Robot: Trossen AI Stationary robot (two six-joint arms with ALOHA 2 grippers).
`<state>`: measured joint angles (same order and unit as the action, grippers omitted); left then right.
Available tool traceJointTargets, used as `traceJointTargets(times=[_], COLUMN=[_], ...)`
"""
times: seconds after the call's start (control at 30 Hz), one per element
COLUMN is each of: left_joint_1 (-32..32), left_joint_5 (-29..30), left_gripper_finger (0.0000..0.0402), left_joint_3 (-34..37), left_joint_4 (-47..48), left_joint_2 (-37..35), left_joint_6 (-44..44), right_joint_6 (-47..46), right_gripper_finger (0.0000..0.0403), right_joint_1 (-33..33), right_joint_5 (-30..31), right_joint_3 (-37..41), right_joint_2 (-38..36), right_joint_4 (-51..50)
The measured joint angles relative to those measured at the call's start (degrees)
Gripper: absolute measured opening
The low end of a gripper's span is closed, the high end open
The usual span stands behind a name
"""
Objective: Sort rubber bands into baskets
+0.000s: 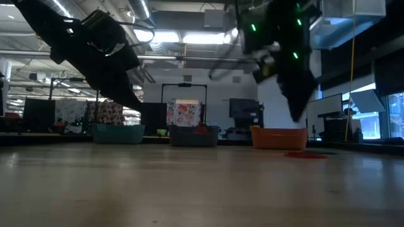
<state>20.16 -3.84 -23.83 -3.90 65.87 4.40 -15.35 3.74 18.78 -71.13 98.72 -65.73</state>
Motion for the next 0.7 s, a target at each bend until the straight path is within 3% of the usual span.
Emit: traceJointTargets(times=[0.33,0.7], left_joint_1=[0.0,0.0], left_joint_5=[0.0,0.0], left_gripper_finger=[0.0098,0.0098], left_joint_3=[0.0,0.0], left_joint_4=[0.0,-0.1], left_joint_2=[0.0,0.0], left_joint_6=[0.0,0.0], right_joint_6=[-3.5,-2.4], right_gripper_finger=[0.0182,0.0182], right_joint_1=[4.0,0.2], right_joint_5=[-4.1,-18.3], right_joint_3=[14.5,12.3], right_joint_2=[0.0,-1.6], right_joint_4=[4.6,15.5])
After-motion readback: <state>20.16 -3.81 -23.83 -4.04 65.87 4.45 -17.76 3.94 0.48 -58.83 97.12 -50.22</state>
